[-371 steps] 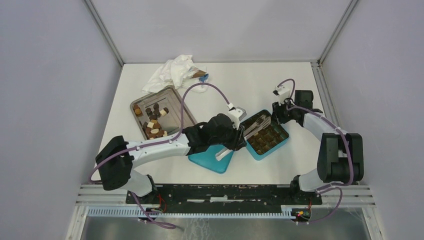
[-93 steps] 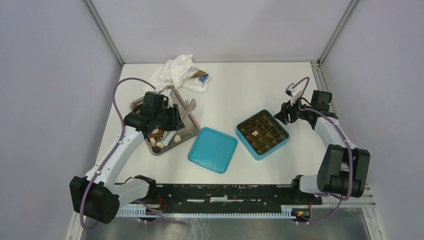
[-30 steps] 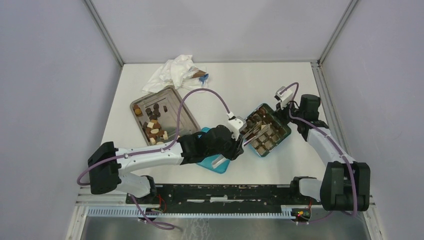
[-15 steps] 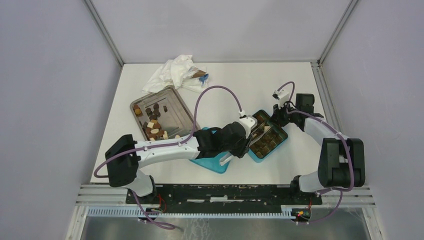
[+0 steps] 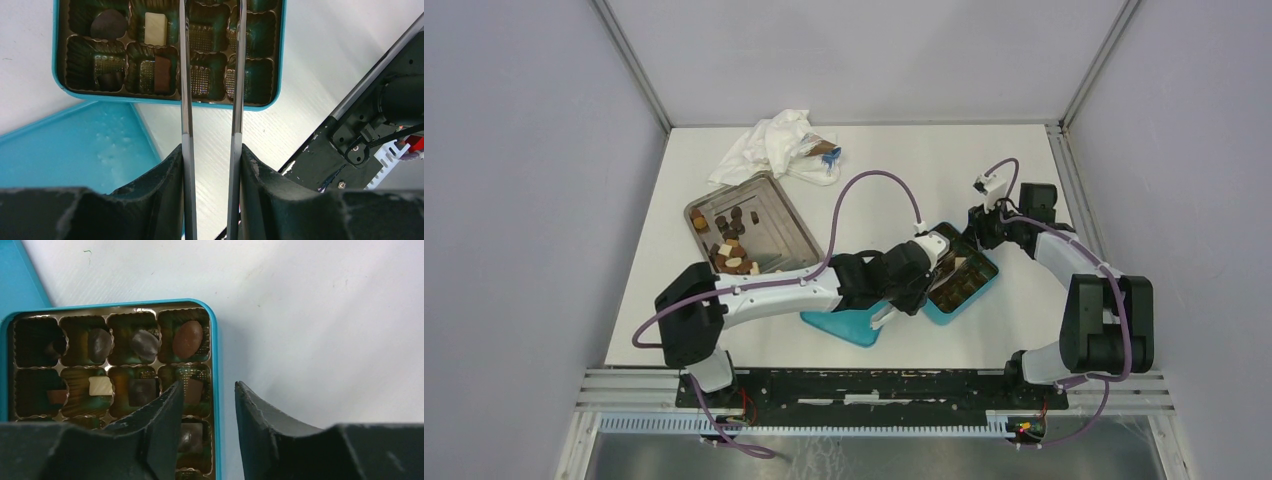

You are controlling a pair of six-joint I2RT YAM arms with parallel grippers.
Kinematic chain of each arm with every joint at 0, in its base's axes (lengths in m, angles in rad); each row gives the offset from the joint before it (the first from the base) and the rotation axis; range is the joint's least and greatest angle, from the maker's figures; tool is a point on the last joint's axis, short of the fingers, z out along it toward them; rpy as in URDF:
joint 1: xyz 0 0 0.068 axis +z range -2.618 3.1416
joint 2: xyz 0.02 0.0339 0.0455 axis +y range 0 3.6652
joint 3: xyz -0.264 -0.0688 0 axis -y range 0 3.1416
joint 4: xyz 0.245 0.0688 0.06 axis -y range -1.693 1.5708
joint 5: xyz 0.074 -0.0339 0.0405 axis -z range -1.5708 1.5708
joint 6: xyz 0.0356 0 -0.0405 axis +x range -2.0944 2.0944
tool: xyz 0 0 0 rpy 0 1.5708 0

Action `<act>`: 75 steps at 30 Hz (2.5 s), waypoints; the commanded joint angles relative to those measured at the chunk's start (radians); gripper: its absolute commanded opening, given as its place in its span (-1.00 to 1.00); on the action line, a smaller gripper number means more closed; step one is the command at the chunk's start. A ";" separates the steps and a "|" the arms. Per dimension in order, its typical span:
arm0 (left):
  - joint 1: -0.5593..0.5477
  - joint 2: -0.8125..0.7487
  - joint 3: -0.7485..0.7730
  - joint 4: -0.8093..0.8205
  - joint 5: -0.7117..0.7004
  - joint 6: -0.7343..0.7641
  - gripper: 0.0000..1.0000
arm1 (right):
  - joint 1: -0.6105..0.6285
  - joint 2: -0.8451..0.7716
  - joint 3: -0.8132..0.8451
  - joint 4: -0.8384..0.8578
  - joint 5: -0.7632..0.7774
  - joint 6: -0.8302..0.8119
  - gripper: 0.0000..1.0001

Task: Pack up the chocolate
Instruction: Place the packing box at the center of the board, then place the fake chocolate in the packing box, then move the packing box to the center of the board.

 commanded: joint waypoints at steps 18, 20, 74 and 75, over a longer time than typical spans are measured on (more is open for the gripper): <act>-0.006 0.077 0.138 -0.072 0.010 -0.008 -0.44 | -0.080 -0.051 0.033 0.019 -0.072 0.002 0.03; -0.006 0.082 0.143 -0.081 0.008 -0.010 -0.36 | -0.081 -0.051 0.033 0.019 -0.072 0.001 0.03; -0.005 -0.353 -0.216 -0.017 -0.210 -0.167 -0.10 | -0.036 0.107 0.109 -0.056 -0.062 -0.102 -0.11; -0.005 -0.372 -0.230 -0.022 -0.222 -0.173 -0.10 | -0.033 0.112 0.111 -0.055 -0.061 -0.102 -0.14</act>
